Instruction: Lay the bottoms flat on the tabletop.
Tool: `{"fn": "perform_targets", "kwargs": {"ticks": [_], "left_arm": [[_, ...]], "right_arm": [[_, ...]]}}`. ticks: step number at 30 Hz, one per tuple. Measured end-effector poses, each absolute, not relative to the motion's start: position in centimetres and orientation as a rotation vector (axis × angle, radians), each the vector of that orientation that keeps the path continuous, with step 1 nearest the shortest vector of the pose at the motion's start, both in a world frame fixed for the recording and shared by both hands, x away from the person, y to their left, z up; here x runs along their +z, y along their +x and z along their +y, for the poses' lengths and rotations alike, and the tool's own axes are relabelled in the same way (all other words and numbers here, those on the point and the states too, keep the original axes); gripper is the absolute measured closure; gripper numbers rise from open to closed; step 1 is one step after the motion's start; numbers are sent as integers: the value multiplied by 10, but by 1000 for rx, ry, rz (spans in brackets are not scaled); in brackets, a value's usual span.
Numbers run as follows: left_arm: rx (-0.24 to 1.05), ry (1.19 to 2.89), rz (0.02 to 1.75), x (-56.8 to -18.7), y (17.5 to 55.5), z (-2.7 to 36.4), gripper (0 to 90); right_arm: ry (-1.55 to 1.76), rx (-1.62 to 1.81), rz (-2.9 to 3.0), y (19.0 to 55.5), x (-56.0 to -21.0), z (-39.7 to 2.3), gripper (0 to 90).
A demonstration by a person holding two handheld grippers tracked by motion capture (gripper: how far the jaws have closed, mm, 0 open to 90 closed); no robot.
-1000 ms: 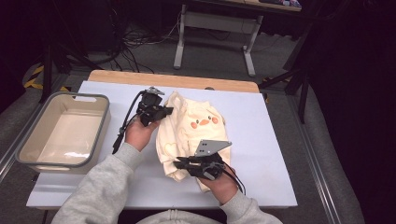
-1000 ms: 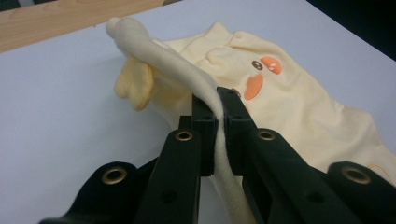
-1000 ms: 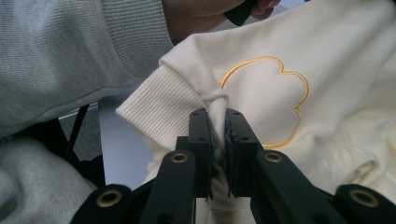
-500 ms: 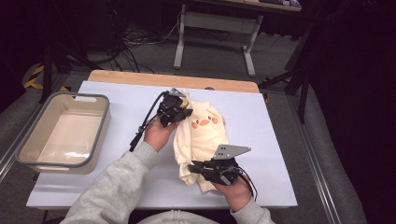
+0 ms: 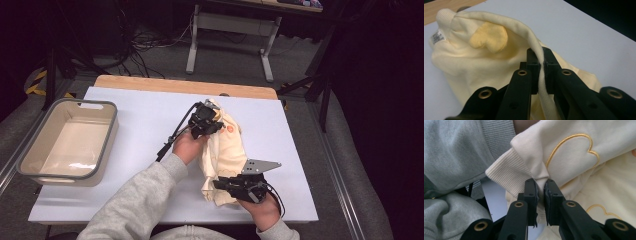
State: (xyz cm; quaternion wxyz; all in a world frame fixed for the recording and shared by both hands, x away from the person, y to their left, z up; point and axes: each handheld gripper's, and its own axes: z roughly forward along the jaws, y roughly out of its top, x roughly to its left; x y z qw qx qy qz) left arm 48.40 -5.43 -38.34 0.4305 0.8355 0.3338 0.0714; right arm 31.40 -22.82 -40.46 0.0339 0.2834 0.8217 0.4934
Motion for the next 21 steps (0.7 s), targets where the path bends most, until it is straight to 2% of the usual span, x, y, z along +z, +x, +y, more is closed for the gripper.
{"fn": "perform_targets", "kwargs": {"ticks": [6, 9, 10, 11, 13, 14, 16, 21], "left_arm": [[176, 2087, 830, -392, 484, -70, 838], [153, 2076, 816, -395, 484, -74, 761], [153, 2076, 816, -395, 484, -74, 733], [145, 2084, 806, -394, 483, -73, 713], [132, 2078, 799, -393, 483, -71, 671], [116, 2065, 804, -392, 483, -68, 649], [114, 2051, 800, -389, 482, -61, 636], [119, 2026, 820, -385, 480, -33, 532]], "right_arm": [[913, 1512, 2533, 314, -409, -241, 794], [948, 1510, 2534, 315, -411, -250, 712], [948, 1510, 2534, 315, -411, -250, 712], [957, 1489, 2509, 314, -411, -258, 652], [963, 1483, 2491, 314, -410, -262, 632], [1003, 1471, 2431, 316, -406, -274, 594], [1018, 1471, 2409, 317, -404, -279, 575], [1059, 1385, 2278, 329, -388, -302, 516]]}}
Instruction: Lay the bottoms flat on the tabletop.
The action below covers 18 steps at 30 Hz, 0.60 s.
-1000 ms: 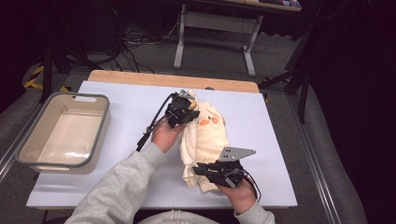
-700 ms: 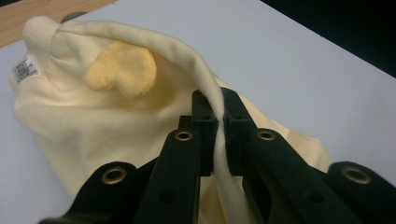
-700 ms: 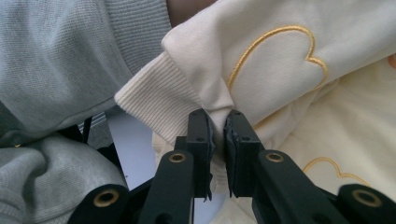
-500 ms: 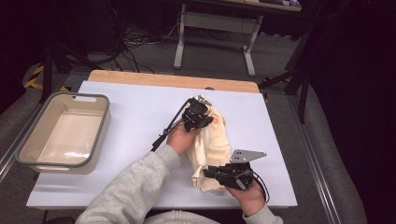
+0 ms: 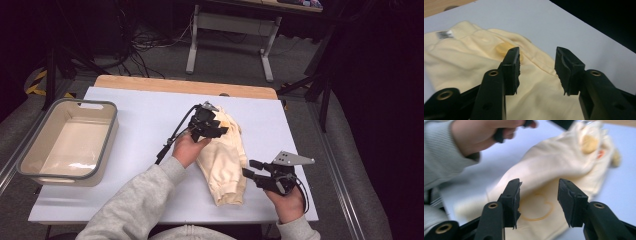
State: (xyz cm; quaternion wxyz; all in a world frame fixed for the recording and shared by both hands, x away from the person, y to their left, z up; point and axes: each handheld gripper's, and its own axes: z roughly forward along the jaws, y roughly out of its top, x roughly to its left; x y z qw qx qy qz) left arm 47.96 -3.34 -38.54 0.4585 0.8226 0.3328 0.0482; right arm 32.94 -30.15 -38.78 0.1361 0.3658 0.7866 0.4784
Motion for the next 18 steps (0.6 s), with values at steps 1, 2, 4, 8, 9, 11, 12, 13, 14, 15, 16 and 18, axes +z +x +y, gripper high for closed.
{"fn": "perform_targets", "kwargs": {"ticks": [1, 2, 4, 8, 9, 11, 12, 13, 14, 15, 16, 18], "left_arm": [[116, 2019, 831, -385, 479, -29, 526], [111, 2008, 839, -386, 478, -23, 522], [105, 2003, 849, -387, 475, -7, 506], [95, 2013, 849, -391, 469, 12, 463], [95, 2013, 849, -391, 469, 12, 459], [81, 2018, 856, -397, 463, 23, 449], [75, 2017, 861, -398, 462, 24, 448], [75, 2017, 861, -398, 462, 24, 448], [69, 2036, 863, -402, 459, 28, 448], [76, 2043, 861, -405, 458, 29, 448], [69, 2056, 861, -408, 457, 29, 448], [74, 2061, 874, -413, 454, 29, 458]], "right_arm": [[1068, 1381, 2266, 333, -386, -304, 512], [1070, 1375, 2263, 337, -384, -305, 509], [1066, 1350, 2257, 352, -381, -305, 505], [1059, 1287, 2280, 380, -382, -298, 501], [1059, 1287, 2280, 380, -382, -298, 501], [1049, 1252, 2292, 399, -387, -292, 502], [1045, 1226, 2301, 407, -390, -289, 505], [1048, 1215, 2304, 410, -391, -288, 508], [1047, 1199, 2310, 417, -393, -285, 512], [1045, 1190, 2315, 422, -395, -284, 515], [1043, 1177, 2319, 427, -396, -281, 521], [1028, 1163, 2332, 436, -400, -277, 541]]}}
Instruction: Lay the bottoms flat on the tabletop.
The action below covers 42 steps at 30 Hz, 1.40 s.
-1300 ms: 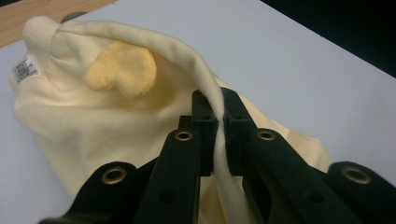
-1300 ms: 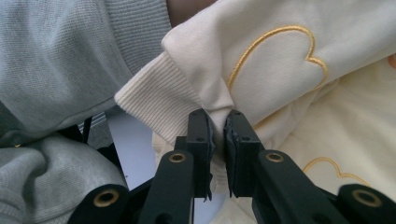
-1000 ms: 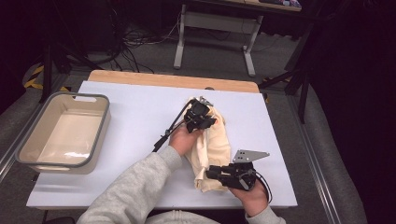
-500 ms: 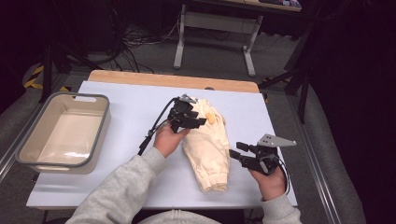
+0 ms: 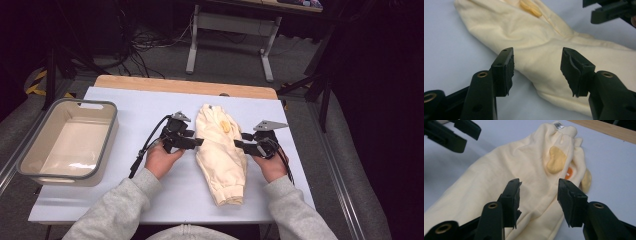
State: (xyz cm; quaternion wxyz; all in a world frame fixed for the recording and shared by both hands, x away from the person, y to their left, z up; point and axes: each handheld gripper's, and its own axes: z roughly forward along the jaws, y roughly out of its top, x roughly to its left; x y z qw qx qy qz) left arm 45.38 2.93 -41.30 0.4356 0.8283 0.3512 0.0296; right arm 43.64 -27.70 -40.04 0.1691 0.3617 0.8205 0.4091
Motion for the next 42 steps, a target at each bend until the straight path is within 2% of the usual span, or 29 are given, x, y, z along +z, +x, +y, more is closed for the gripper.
{"fn": "perform_targets", "kwargs": {"ticks": [7, 14, 24, 26, 27, 28, 31, 32, 33, 42], "left_arm": [[54, 2105, 904, -431, 454, 27, 484], [-43, 2135, 919, -444, 454, 22, 539], [-91, 2157, 899, -450, 453, 13, 706], [-80, 2158, 896, -449, 451, 12, 799], [-62, 2170, 892, -448, 450, 12, 799], [-52, 2174, 893, -447, 449, 12, 848], [-51, 2172, 897, -445, 448, 13, 865], [-43, 2176, 885, -444, 448, 14, 865], [-22, 2166, 884, -441, 446, 15, 884], [-9, 2138, 887, -434, 442, 21, 888]], "right_arm": [[1083, 1182, 2368, 464, -411, -269, 560], [1077, 1160, 2373, 483, -418, -258, 557], [1066, 1052, 2361, 505, -426, -245, 536], [1071, 1020, 2359, 509, -428, -242, 551], [1072, 1011, 2358, 510, -429, -241, 565], [1056, 978, 2356, 511, -430, -239, 627], [1047, 968, 2342, 511, -428, -240, 816], [1047, 968, 2342, 511, -428, -240, 816], [1051, 973, 2319, 510, -424, -242, 858], [1099, 1050, 2247, 507, -400, -266, 878]]}}
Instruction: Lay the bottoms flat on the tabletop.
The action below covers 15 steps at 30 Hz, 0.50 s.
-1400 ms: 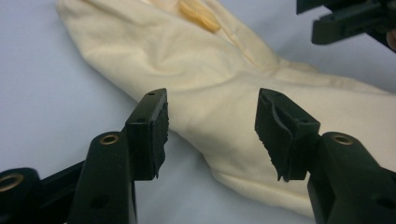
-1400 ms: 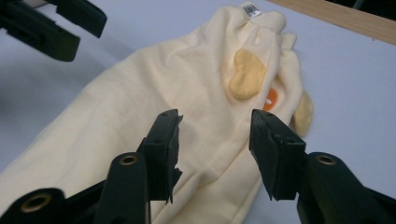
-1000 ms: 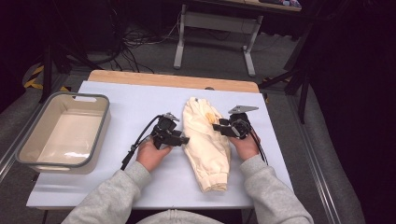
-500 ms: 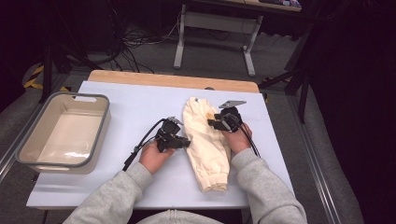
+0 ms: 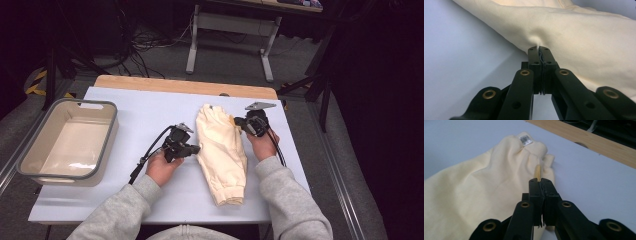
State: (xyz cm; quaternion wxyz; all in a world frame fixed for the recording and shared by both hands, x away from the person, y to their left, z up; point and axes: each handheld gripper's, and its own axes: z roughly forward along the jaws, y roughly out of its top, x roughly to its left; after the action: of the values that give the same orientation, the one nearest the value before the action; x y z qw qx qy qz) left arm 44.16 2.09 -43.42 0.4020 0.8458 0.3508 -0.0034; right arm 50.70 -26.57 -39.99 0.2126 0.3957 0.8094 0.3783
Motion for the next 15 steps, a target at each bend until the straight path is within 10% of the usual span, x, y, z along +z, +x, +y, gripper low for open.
{"fn": "perform_targets", "kwargs": {"ticks": [15], "left_arm": [[-56, 2123, 844, -434, 440, 16, 753]], "right_arm": [[1271, 957, 2208, 520, -412, -302, 865]]}}
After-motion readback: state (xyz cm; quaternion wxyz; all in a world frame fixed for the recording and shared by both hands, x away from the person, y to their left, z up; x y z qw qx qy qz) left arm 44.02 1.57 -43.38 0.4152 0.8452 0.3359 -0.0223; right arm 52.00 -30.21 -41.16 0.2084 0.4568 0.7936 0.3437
